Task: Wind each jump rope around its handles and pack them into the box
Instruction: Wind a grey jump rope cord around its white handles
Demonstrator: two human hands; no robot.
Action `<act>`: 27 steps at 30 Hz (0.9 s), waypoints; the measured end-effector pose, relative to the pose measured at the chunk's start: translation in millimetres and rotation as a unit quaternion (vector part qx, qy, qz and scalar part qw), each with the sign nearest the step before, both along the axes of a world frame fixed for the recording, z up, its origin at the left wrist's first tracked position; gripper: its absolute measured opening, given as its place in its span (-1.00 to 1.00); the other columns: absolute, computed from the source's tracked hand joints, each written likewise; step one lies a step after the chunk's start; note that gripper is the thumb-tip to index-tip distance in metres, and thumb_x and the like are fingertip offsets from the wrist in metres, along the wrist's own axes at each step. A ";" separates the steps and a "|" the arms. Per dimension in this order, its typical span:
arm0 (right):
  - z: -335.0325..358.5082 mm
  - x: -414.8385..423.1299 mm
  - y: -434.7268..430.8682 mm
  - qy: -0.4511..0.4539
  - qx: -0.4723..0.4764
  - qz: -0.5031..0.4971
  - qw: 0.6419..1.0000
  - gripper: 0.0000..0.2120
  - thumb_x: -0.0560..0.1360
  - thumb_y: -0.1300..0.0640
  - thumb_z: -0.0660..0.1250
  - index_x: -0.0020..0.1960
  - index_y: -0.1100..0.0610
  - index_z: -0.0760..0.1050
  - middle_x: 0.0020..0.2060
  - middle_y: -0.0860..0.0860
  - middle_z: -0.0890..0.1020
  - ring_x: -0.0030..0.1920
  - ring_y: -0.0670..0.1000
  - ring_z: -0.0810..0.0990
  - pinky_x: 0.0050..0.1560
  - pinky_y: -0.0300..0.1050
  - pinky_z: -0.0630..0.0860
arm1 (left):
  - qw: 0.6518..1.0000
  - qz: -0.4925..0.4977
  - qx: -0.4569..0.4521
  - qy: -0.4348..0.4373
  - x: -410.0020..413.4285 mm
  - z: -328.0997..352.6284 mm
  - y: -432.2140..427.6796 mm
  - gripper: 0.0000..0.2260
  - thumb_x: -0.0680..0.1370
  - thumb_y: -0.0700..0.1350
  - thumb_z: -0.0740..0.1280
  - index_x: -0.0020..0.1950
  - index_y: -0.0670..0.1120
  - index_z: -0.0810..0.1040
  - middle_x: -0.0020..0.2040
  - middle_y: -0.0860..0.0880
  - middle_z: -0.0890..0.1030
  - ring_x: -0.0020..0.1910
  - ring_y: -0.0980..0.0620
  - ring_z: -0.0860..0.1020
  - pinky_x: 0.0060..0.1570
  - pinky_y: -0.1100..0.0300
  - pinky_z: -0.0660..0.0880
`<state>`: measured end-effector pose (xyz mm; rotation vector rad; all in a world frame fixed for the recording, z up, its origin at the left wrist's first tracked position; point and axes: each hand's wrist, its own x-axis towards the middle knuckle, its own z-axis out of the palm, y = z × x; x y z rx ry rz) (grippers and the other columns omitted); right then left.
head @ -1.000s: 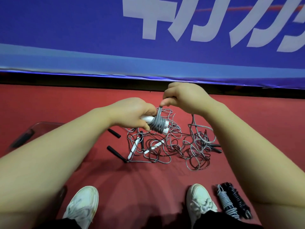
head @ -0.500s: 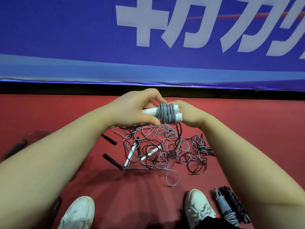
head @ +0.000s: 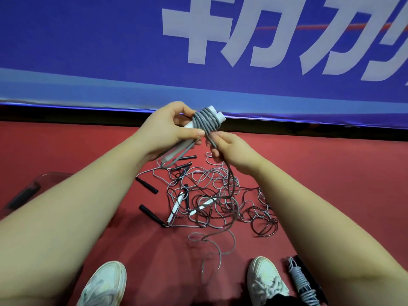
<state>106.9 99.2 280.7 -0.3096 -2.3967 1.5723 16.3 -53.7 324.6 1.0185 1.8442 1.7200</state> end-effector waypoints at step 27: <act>-46.5 -15.6 28.8 -0.122 0.144 -0.175 0.966 -0.89 0.61 0.14 0.11 -0.07 0.13 0.33 -0.23 0.01 0.46 -0.22 0.05 0.44 -0.18 -0.14 0.28 | 0.994 0.060 0.072 -0.057 -8.0 14.6 2.2 -0.78 0.45 -0.35 0.41 -0.05 -0.14 0.43 -0.26 -0.17 0.65 -0.31 -0.10 0.66 -0.30 0.10 0.59</act>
